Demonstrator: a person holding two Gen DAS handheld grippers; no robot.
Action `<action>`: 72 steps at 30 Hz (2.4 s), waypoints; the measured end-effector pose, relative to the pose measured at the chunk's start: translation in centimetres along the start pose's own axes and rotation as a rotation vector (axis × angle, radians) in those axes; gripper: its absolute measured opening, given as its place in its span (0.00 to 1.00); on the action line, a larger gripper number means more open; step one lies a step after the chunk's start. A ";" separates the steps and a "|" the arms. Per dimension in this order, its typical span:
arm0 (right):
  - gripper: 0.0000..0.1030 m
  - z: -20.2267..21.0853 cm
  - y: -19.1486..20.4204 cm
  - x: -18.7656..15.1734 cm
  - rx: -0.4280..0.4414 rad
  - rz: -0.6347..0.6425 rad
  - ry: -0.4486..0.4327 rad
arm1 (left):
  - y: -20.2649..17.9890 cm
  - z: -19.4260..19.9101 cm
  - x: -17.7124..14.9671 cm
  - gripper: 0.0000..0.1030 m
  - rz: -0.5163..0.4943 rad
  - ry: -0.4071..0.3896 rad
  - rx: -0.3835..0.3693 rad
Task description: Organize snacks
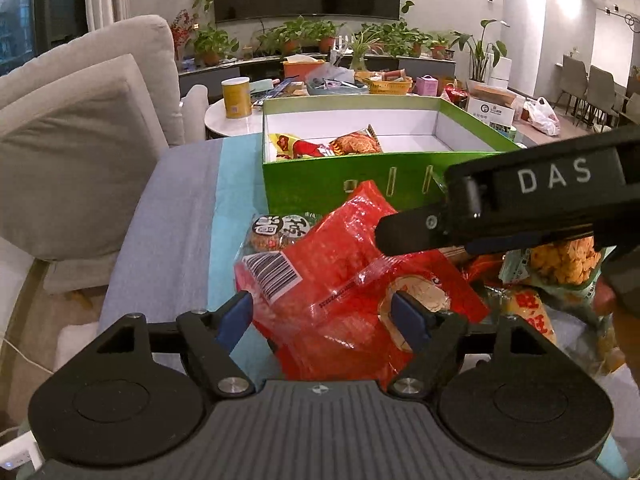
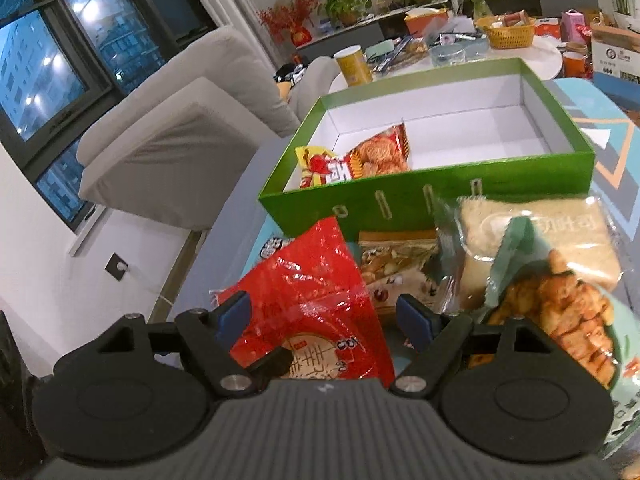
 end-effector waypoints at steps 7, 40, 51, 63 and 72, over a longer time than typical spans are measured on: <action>0.62 -0.7 0.6 -0.5 0.007 0.030 0.023 | 0.9 0.4 -0.3 0.73 0.065 0.012 -0.031; 0.61 -1.9 2.1 -1.7 0.081 0.014 0.083 | 0.8 0.2 -0.2 0.64 0.202 0.081 -0.112; 0.61 2.3 3.5 -1.2 0.154 -0.023 -0.018 | -1.0 4.7 1.9 0.63 0.108 -0.055 -0.077; 0.61 6.6 1.9 2.2 0.154 -0.023 -0.153 | -4.3 6.7 6.3 0.63 0.029 -0.165 -0.128; 0.61 6.9 -0.3 4.4 0.148 -0.060 -0.184 | -6.6 4.8 8.9 0.63 -0.035 -0.180 -0.135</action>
Point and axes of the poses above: each gripper's, at about its wrist camera, not at the fingertips, and z roughly against the way its jaws point, y to its left, x to its top, the point moved 5 cm from there along -z, roughly the way its jaws point, and after that the axes turned 6 degrees about -x, right-handed, at the moved point
